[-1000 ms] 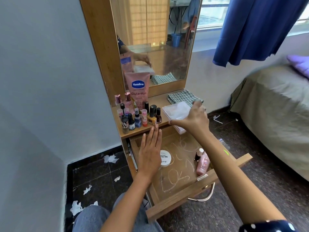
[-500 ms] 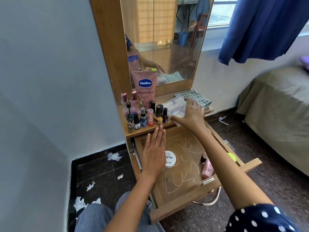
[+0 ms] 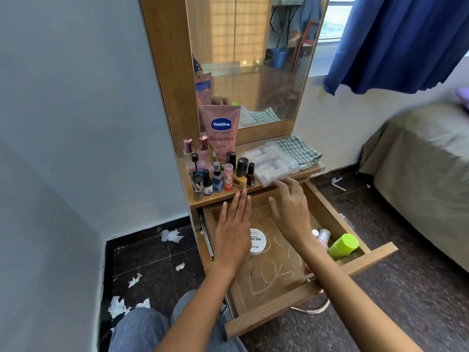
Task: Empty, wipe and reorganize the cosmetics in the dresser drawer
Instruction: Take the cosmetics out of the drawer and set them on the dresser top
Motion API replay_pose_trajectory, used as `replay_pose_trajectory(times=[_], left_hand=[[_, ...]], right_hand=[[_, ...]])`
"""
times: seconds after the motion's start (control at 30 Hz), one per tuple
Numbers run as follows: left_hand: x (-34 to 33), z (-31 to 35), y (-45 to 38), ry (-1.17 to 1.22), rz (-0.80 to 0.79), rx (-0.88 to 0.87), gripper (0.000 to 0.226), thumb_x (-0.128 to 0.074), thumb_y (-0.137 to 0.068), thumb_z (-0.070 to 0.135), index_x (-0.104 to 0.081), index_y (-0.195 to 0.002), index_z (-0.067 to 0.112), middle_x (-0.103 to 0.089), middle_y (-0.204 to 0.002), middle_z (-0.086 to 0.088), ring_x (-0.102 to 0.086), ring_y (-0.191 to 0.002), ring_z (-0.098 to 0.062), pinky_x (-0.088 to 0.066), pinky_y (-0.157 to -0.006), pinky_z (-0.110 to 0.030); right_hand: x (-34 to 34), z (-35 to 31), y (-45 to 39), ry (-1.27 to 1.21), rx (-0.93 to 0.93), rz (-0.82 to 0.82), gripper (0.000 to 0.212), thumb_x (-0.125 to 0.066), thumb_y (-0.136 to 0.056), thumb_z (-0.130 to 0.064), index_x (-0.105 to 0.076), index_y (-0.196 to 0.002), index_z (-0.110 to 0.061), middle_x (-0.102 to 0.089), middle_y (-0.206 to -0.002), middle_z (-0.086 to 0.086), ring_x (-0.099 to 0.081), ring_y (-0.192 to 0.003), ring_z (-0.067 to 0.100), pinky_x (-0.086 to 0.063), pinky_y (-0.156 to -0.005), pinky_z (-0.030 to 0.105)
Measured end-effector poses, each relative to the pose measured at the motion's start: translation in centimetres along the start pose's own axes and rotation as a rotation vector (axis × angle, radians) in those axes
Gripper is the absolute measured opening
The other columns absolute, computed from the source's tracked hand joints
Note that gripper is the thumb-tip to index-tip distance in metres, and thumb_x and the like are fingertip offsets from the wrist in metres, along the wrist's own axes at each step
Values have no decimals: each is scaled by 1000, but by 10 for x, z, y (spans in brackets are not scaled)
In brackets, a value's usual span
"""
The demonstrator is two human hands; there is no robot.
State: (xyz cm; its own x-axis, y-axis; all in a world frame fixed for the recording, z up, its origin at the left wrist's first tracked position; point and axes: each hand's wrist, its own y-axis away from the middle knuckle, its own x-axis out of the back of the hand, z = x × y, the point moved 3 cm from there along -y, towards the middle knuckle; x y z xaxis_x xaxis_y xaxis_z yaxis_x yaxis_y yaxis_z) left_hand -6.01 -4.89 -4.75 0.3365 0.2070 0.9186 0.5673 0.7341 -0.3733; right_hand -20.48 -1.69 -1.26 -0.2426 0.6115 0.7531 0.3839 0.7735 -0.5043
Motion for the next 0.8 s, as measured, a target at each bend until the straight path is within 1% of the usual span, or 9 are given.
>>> replay_pose_trajectory(times=[0.17, 0.3, 0.47, 0.57, 0.63, 0.67, 0.73, 0.77, 0.8], left_hand=[[0, -1, 0, 24, 4, -3, 77, -61, -85, 12, -20, -150, 7, -7, -159, -8, -2, -147, -20, -3, -117, -40], [0, -1, 0, 41, 8, -7, 78, -62, -83, 10, -22, -150, 7, -9, -159, -8, -4, -147, -20, -4, -117, -40], [2, 0, 0, 60, 11, -16, 76, -61, -82, 8, -24, -149, 7, -14, -158, -8, -7, -146, -21, -7, -117, -41], [3, 0, 0, 70, 19, -17, 75, -61, -82, 8, -25, -148, 7, -15, -158, -8, -8, -146, -21, -6, -117, -40], [4, 0, 0, 82, 29, -22, 74, -61, -83, 7, -26, -148, 7, -16, -158, -8, -9, -146, -20, -6, -117, -40], [4, 0, 0, 93, 35, -25, 74, -61, -82, 6, -27, -148, 7, -17, -158, -8, -9, -146, -20, -6, -117, -40], [5, 0, 1, 118, 46, -33, 73, -60, -82, 4, -28, -147, 7, -18, -157, -8, -11, -146, -21, -7, -117, -40], [5, -1, 1, 130, 57, -34, 71, -59, -83, 3, -29, -147, 7, -19, -157, -9, -12, -146, -21, -7, -117, -40], [5, -2, 2, 142, 67, -31, 68, -56, -84, 2, -31, -146, 6, -21, -156, -9, -13, -146, -22, -7, -118, -40]], right_hand=[[-5, -4, -14, 56, 78, -19, 41, -55, -90, -20, -54, -130, -10, -54, -129, 11, -46, -127, 28, -39, -104, 49], [-9, -1, -25, 93, 84, -59, 43, -40, -94, -31, -52, -132, -14, -54, -134, 8, -39, -134, 26, -33, -107, 50], [-13, 2, -34, 64, 65, -125, 49, -30, -94, -36, -50, -132, -13, -53, -137, 8, -35, -139, 28, -27, -110, 59], [-16, 6, -33, 51, 60, -153, 46, -33, -96, -35, -50, -132, -13, -54, -136, 7, -35, -140, 27, -25, -112, 57], [-15, 7, -30, 32, 89, -125, 37, -46, -95, -24, -52, -130, -12, -56, -133, 7, -40, -136, 26, -27, -112, 54], [-13, 7, -26, 0, 110, -84, 33, -51, -93, -17, -55, -126, -10, -59, -127, 8, -47, -129, 26, -34, -109, 52], [-5, 4, -14, -106, 128, 5, 24, -57, -91, -9, -60, -114, -9, -64, -111, 7, -60, -105, 24, -51, -89, 42], [-2, 3, -7, -143, 135, 19, 17, -57, -91, -11, -62, -108, -10, -65, -103, 4, -62, -93, 21, -53, -79, 37], [0, 3, 1, -159, 148, -1, 12, -57, -92, -15, -63, -103, -12, -64, -98, 0, -62, -85, 17, -54, -71, 35]])
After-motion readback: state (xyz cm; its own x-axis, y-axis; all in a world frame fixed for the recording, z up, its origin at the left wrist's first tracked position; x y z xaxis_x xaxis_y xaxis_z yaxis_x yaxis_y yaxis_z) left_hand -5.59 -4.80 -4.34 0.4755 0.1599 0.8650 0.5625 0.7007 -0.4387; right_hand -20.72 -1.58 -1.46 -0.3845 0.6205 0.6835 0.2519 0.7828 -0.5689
